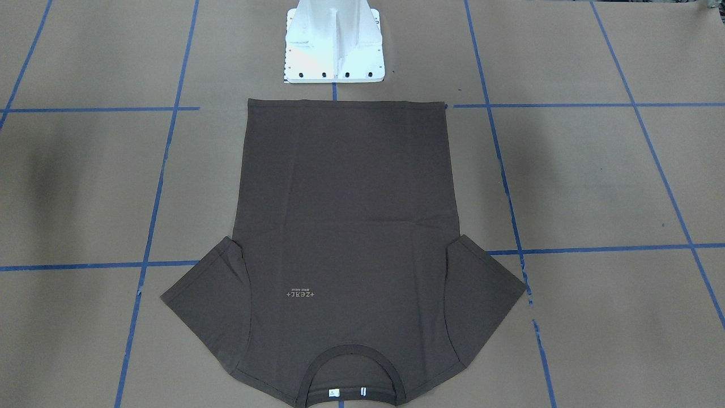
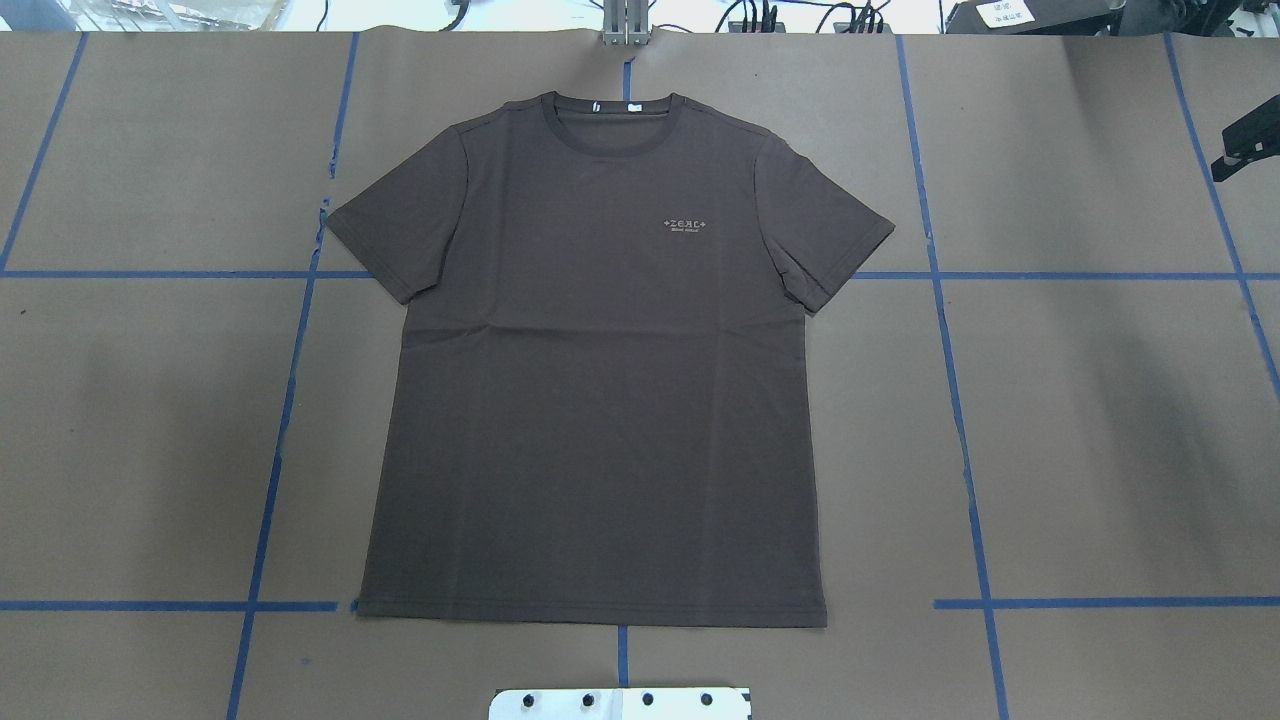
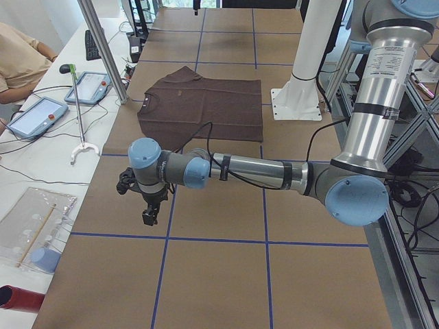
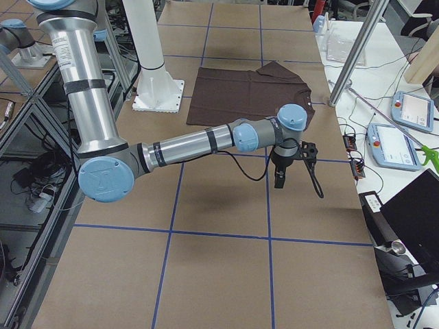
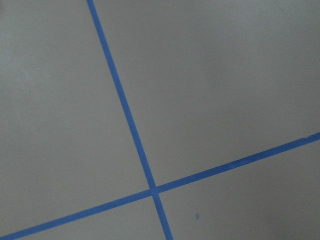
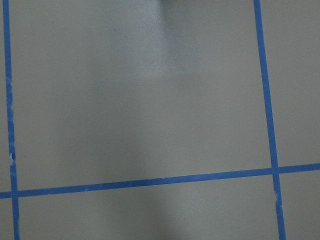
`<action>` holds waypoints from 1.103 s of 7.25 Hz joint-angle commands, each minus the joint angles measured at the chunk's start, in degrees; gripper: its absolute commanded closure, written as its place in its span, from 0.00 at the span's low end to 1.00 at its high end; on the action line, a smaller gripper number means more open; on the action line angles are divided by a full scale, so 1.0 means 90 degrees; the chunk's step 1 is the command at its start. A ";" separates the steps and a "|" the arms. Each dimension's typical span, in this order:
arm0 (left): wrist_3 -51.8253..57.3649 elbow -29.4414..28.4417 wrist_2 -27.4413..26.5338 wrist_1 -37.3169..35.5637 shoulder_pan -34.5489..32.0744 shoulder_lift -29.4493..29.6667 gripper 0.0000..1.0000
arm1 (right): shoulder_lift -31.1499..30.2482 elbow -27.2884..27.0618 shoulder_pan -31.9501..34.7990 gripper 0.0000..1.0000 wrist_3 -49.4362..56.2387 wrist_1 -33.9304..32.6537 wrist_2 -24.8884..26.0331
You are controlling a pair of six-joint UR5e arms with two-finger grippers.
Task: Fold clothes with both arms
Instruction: 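Move the right arm in toward the shirt's shoulder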
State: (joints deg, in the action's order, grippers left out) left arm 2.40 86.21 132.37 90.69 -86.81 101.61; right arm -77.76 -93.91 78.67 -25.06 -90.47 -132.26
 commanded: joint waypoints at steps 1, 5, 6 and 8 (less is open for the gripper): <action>-0.0003 0.0166 0.0173 -0.0128 -0.0032 0.0077 0.00 | -0.0070 0.0005 -0.0010 0.00 -0.0037 0.0052 0.0057; -0.0042 0.0341 0.0721 0.0060 0.0036 -0.0088 0.00 | -0.0207 0.0034 -0.1214 0.00 -0.0135 0.1393 0.0028; -0.0042 0.0468 0.1292 0.0089 0.0036 -0.0118 0.00 | -0.0111 0.0034 -0.1782 0.00 -0.1247 0.1884 0.0047; -0.0052 0.0528 0.1474 0.0585 0.0056 -0.0118 0.00 | 0.0346 0.0577 -0.2829 0.00 -0.3077 0.3075 0.1155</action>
State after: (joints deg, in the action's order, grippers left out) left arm 2.00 90.68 144.40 93.30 -86.40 100.60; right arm -77.28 -92.10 58.65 -43.04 -69.29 -127.45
